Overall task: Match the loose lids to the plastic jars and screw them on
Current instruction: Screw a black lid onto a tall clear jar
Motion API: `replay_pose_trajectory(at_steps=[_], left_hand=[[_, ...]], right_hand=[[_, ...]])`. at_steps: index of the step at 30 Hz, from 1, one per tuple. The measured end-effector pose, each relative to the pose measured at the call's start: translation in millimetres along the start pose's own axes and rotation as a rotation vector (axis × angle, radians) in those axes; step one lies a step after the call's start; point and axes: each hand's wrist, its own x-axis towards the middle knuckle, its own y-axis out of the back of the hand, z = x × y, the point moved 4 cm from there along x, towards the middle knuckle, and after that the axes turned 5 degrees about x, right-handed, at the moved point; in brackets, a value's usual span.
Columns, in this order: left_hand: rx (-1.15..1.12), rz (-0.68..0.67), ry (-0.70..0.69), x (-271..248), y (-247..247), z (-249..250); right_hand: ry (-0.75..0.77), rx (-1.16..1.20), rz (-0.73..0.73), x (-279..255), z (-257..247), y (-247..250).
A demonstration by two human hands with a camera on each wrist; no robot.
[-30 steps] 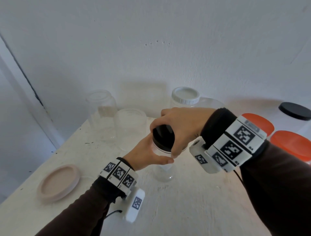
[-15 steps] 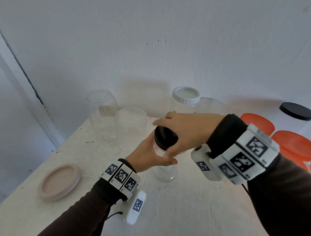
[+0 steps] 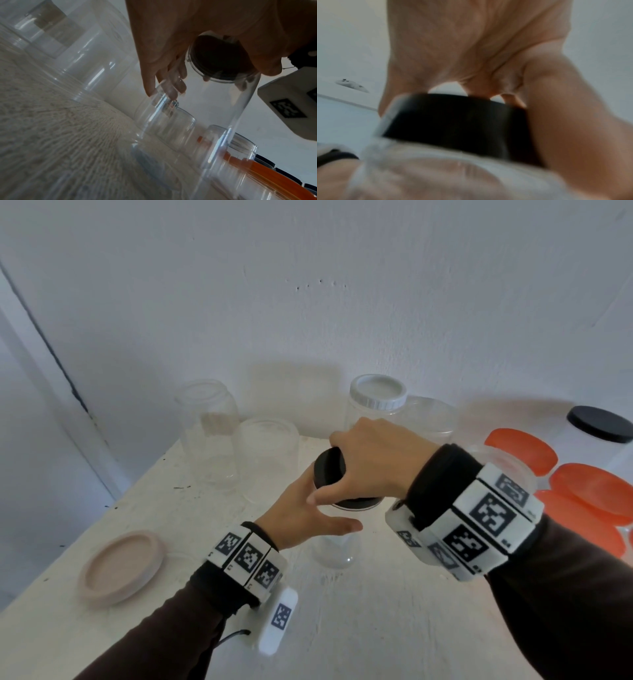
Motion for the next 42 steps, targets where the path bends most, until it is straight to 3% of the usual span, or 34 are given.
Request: replay_pose_trajectory(at_steps=[3,5,9,15,18,20,24,25,28,33,35,37,40,42], left_hand=[[0.058,0.011,-0.02,0.5,-0.8,1.1],[0.077,0.011,-0.022,0.6,-1.5,1.0],[0.082,-0.011,0.0,1.1,-1.6,0.2],[0.039,-0.031,0.003,1.8,-1.9,-2.0],[0.08,-0.05,-0.023,2.3,-4.2,-5.2],[0.093,-0.052,-0.031,1.0,-4.8,-4.1],[0.087,-0.034,-0.016,0.9,-4.3,0.9],[0.094,-0.028,-0.012,1.1,-3.8,1.7],[0.097,-0.02,0.003,1.7,-3.6,2.3],[0.038,-0.024,0.017,1.8,-2.8,-3.4],[0.038,-0.026,0.018,1.1,-2.9,-4.1],[0.049,-0.031,0.016,0.6,-3.6,-2.1],[0.101,-0.023,-0.007,0.5,-4.3,1.9],[0.101,-0.012,0.0,0.2,-3.6,1.5]], right_hand=[[0.07,0.031,-0.283,-3.2,4.3,1.4],[0.146,0.058,-0.365,-3.7,4.3,4.8],[0.142,0.094,-0.252,0.9,5.9,8.2],[-0.024,0.101,0.035,-3.9,3.3,1.4],[-0.144,-0.024,0.115,-4.6,-1.0,-6.2],[-0.142,-0.075,0.092,-5.8,0.6,-7.9],[0.068,0.074,-0.302,-12.4,6.3,0.2],[0.108,0.09,-0.338,-12.6,7.1,4.0],[0.131,0.127,-0.246,-7.3,9.3,9.2],[-0.037,0.103,0.019,-4.9,6.4,2.6],[-0.062,0.006,0.056,-5.6,5.2,-0.1],[-0.025,-0.032,-0.02,-6.2,6.4,-0.8],[0.122,0.088,-0.286,-9.7,4.4,0.4],[0.16,0.112,-0.303,-9.6,3.3,2.3]])
